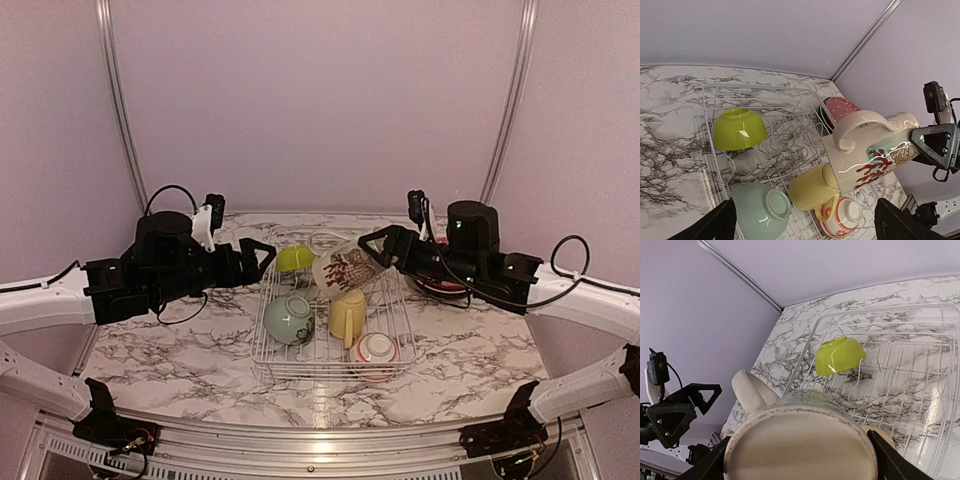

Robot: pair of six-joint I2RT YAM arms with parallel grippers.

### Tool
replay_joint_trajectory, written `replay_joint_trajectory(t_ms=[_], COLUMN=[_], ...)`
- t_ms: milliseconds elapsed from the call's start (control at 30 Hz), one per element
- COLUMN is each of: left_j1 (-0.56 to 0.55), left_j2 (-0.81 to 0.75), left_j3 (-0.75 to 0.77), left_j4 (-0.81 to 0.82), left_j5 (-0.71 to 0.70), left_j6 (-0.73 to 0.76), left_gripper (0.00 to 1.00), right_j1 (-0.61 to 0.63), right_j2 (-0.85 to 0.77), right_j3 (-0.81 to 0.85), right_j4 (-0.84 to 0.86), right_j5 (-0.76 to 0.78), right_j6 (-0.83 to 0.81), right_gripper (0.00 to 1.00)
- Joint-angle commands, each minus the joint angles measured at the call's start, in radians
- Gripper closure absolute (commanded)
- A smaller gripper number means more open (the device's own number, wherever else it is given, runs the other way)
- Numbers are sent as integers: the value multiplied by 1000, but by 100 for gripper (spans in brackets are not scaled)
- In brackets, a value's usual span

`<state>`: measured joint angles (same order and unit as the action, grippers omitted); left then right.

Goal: Unload the mixed dishes from the dish rack
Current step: Pass from the right arm to the left

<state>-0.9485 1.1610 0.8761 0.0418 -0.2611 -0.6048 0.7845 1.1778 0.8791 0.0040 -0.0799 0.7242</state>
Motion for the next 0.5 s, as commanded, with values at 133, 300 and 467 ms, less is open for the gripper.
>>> replay_joint_trajectory(t_ms=[133,300,467], left_j1=[16,16,20], left_j2=[79,156,175], left_j3=[-72,-64,-62], left_j4=[441,558,571], left_j5=[554,600,565], left_j6=[-107,-191,-224], left_gripper=[5,11,13], right_j1=[-45,-45,-45], right_j2=[-35,-16,-9], right_j3=[4,-28,-51], right_j4=[359,474,523], right_j5=[-188,-245,-260], right_j6=[143,199,231], right_gripper=[97,97,97])
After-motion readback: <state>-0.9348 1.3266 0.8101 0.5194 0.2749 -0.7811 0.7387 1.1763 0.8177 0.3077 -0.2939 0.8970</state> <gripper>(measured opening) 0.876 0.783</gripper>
